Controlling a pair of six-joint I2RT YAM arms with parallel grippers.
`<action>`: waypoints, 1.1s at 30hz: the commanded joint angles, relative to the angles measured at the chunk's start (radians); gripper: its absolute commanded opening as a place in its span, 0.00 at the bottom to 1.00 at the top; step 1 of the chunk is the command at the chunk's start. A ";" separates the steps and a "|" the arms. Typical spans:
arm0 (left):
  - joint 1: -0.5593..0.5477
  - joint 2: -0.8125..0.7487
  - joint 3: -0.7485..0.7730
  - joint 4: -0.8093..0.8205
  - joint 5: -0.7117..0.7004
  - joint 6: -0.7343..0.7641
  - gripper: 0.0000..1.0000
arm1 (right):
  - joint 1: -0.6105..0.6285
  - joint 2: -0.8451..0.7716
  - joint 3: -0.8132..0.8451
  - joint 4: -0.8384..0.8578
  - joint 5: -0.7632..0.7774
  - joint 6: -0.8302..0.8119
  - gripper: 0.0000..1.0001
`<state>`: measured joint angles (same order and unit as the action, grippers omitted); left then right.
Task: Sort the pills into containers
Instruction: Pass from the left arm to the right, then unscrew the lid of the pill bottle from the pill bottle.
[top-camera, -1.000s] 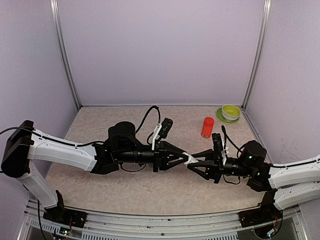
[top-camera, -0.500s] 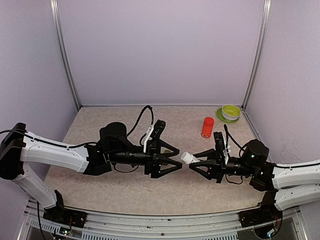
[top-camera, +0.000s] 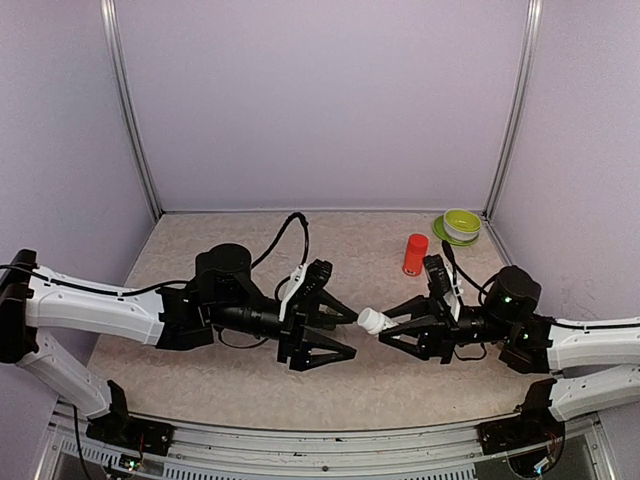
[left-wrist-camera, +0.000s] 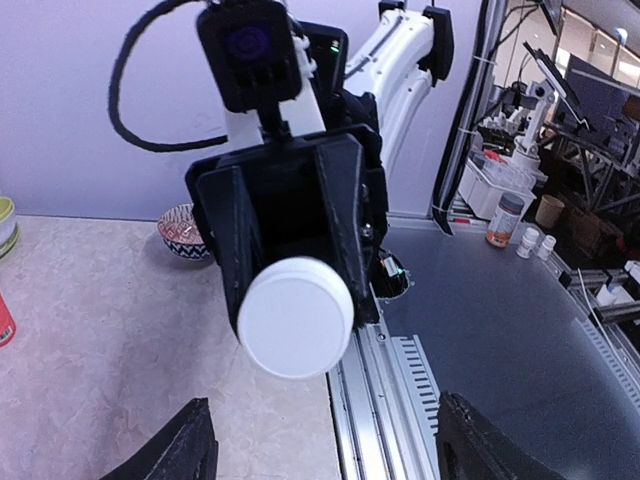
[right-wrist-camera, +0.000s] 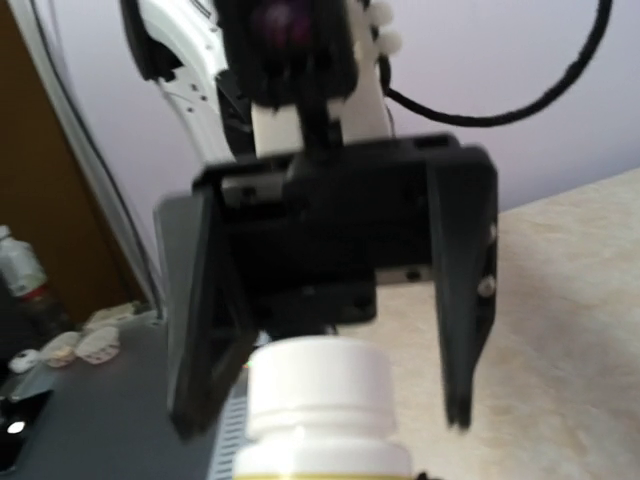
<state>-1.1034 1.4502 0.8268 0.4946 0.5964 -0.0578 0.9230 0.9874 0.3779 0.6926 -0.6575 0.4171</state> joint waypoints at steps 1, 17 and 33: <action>-0.026 -0.030 0.041 -0.061 -0.001 0.103 0.72 | 0.007 0.036 0.044 -0.007 -0.078 0.070 0.24; -0.056 -0.054 0.056 -0.125 -0.039 0.185 0.52 | 0.008 0.152 0.087 0.054 -0.196 0.145 0.25; -0.058 -0.058 0.029 -0.072 -0.125 0.093 0.23 | 0.008 0.149 0.097 0.013 -0.164 0.093 0.24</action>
<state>-1.1530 1.4025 0.8555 0.3828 0.5186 0.1001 0.9264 1.1545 0.4484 0.7158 -0.8616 0.5488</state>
